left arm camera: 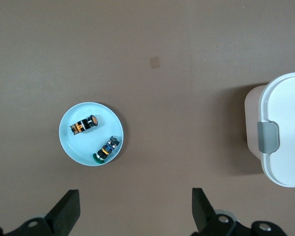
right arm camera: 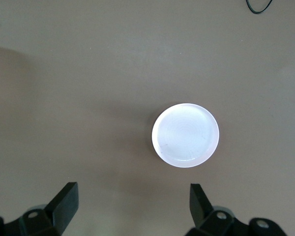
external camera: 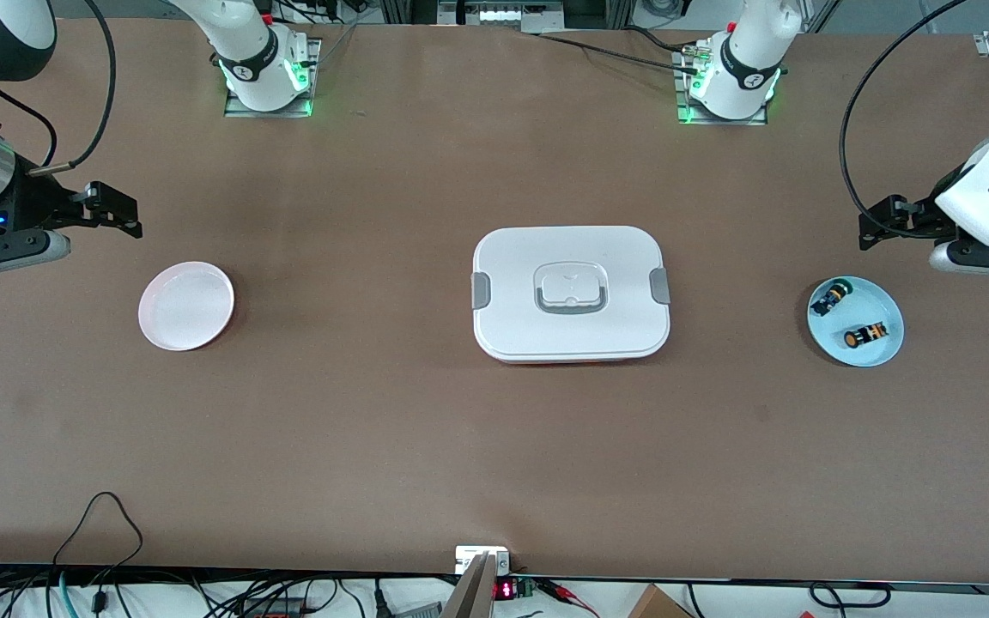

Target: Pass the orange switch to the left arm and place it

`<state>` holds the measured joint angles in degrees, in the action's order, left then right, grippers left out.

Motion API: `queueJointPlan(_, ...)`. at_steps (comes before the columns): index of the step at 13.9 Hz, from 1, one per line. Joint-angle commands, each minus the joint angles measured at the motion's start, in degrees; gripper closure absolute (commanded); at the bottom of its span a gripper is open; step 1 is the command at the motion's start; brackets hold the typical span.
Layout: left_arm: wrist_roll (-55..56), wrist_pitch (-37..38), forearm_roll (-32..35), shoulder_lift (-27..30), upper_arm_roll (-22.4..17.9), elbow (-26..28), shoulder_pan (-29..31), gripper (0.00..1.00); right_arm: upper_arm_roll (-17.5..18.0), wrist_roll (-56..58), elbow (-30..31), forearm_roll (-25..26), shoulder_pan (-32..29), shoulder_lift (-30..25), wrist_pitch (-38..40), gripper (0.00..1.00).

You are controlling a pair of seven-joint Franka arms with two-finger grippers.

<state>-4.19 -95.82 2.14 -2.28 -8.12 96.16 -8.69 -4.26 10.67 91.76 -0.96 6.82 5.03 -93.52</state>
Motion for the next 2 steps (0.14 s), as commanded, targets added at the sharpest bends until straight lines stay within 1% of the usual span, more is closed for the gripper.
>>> queueJointPlan(1, -0.73, 1.78, -0.82, -1.23, 0.12, -2.12, 0.87, 0.00, 0.22, -0.04, -1.06, -0.71, -0.23, 0.50, -0.08, 0.00)
queueJointPlan(2, -0.73, 1.96, -0.82, -1.15, 0.38, -2.12, 0.87, 0.00, 0.22, 0.05, -1.06, -0.71, -0.23, 0.50, -0.34, 0.00)
